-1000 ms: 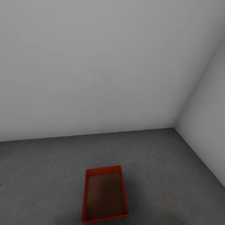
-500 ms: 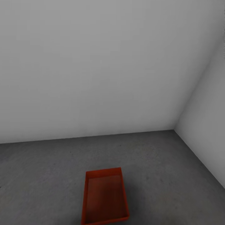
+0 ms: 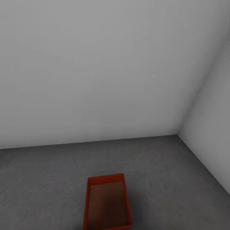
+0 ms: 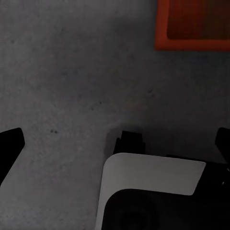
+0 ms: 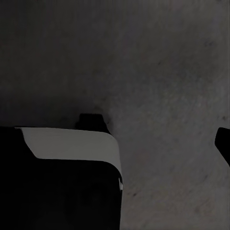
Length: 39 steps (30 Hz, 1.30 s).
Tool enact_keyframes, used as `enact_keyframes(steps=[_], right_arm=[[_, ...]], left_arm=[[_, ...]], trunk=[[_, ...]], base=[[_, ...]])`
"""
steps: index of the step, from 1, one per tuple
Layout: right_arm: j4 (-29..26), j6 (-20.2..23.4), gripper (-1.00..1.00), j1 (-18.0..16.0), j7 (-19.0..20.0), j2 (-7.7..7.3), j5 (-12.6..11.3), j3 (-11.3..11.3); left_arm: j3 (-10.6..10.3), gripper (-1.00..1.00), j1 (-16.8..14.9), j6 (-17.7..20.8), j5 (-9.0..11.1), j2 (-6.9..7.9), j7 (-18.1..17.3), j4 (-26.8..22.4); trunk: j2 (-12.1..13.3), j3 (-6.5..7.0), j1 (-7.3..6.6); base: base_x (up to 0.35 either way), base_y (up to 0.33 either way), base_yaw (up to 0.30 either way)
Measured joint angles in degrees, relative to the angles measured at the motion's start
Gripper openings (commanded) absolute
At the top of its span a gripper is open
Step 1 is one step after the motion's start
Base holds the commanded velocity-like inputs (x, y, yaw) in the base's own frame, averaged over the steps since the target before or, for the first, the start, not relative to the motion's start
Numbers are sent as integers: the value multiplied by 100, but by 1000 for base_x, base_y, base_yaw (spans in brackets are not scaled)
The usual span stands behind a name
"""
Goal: Move the two storage containers from the living room to the garage. In the garage, place one container on the floor and stack the other container on top of it (either order is fine).
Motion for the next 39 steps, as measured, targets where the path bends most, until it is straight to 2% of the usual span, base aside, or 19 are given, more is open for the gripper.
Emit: enact_keyframes(steps=[39], right_arm=[[0,4,100,1,141,-9,-8,-1]], left_arm=[[0,100,0,0,0,0,0,0]], trunk=[[0,351,0]], base=[[0,0,0]])
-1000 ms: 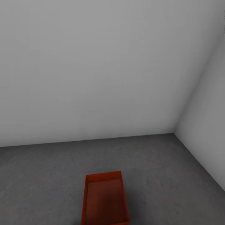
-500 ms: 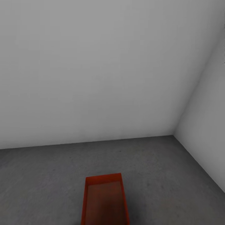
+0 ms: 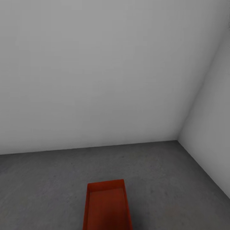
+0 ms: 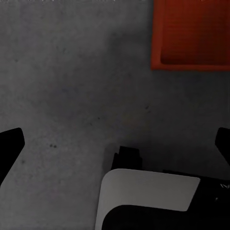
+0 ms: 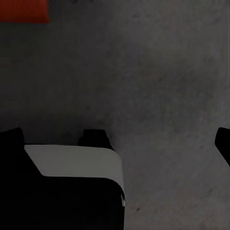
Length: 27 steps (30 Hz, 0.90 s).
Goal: Move the two storage containers from the living room to the garage. In the garage, place one container on the floor and stack the other container on top of it (either order is fine).
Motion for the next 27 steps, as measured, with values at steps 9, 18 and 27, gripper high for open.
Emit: enact_keyframes(steps=[9,18,27], right_arm=[[0,2,100,3,0,-1,0,0],[0,2,100,1,0,5,0,0],[0,2,100,5,0,6,0,0]], left_arm=[[0,100,0,0,-3,0,0,0],[0,100,0,0,1,0,0,0],[0,100,0,0,0,0,0,0]], trunk=[[0,81,0],[0,162,0],[0,243,0]], base=[[0,0,0],[0,0,0],[0,0,0]])
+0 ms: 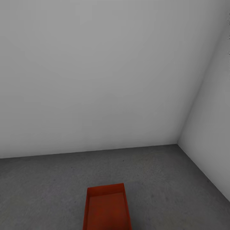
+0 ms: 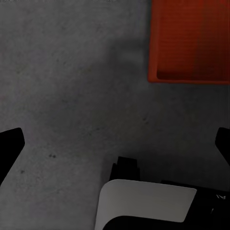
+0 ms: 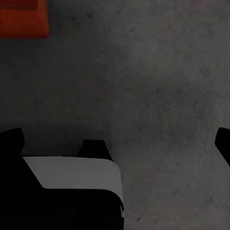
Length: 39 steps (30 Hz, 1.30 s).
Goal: Move the two storage containers from the living room to the garage. In the garage, place one container on the floor and stack the other container on top of it (either order is fine).
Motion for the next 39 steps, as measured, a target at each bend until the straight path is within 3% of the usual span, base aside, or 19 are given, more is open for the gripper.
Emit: enact_keyframes(steps=[16,20,26,39], right_arm=[[0,26,100,110,88,-21,1,-3],[0,35,100,161,356,-44,0,-3],[0,21,100,345,1146,-82,40,0],[0,-5,100,438,1354,-96,142,4]], left_arm=[[0,100,0,0,-1,0,0,0],[0,100,0,0,-2,0,0,0],[0,100,0,0,-1,0,0,0],[0,100,0,0,-2,0,0,0]], trunk=[[0,137,0],[0,147,0],[0,150,0],[0,151,0]], base=[[0,0,0],[0,0,0],[0,0,0],[0,0,0]])
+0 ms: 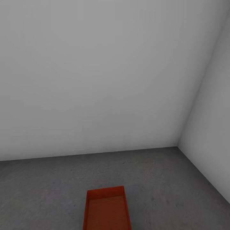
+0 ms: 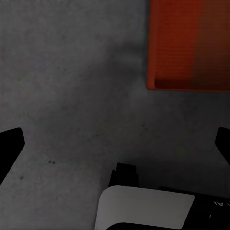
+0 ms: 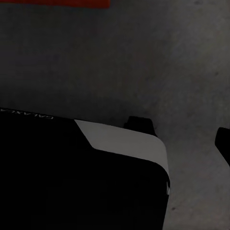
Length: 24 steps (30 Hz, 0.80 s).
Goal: Move the two storage containers from the living room to the garage. In the garage, place one container on the floor and stack the other container on top of it (either order is fine).
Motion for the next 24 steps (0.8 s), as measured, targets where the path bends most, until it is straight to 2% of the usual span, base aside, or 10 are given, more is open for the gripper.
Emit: enact_keyframes(steps=[24], right_arm=[[0,45,100,1,57,0,10,18]], left_arm=[[6,100,0,5,23,-66,-9,5]], trunk=[[0,0,0]], base=[[0,0,0]])
